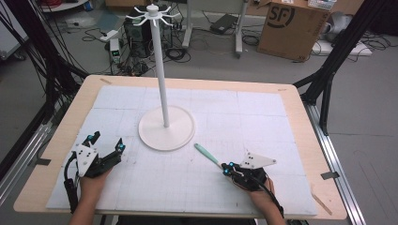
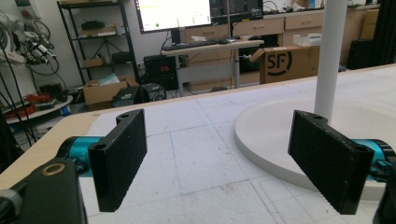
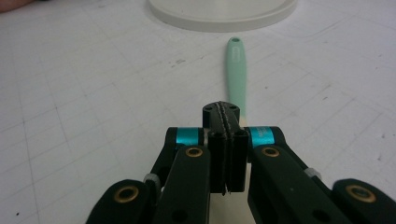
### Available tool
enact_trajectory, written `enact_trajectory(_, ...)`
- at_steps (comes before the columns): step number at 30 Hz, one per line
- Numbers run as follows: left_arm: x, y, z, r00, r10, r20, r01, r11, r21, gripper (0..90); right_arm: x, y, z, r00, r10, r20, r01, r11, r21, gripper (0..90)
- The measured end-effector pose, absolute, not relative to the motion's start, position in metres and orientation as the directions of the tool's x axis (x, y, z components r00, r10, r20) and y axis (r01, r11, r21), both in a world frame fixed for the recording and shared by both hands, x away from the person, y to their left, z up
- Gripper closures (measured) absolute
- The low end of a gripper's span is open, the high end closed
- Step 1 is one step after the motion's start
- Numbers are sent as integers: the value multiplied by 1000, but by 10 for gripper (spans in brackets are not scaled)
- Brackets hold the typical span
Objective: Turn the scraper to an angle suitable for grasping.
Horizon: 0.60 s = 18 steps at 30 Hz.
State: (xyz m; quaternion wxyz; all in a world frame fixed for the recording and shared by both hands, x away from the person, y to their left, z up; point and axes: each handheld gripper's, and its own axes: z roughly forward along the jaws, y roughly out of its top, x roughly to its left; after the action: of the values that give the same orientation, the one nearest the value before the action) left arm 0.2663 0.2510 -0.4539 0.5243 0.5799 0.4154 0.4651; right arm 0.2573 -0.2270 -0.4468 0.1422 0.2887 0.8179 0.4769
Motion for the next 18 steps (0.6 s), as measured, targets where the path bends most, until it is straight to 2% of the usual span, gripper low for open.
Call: enact_trajectory(18, 266, 251, -454, 224, 969, 108, -5, -109, 994, 201, 260, -217, -449, -803, 596, 23, 362, 456, 813, 900)
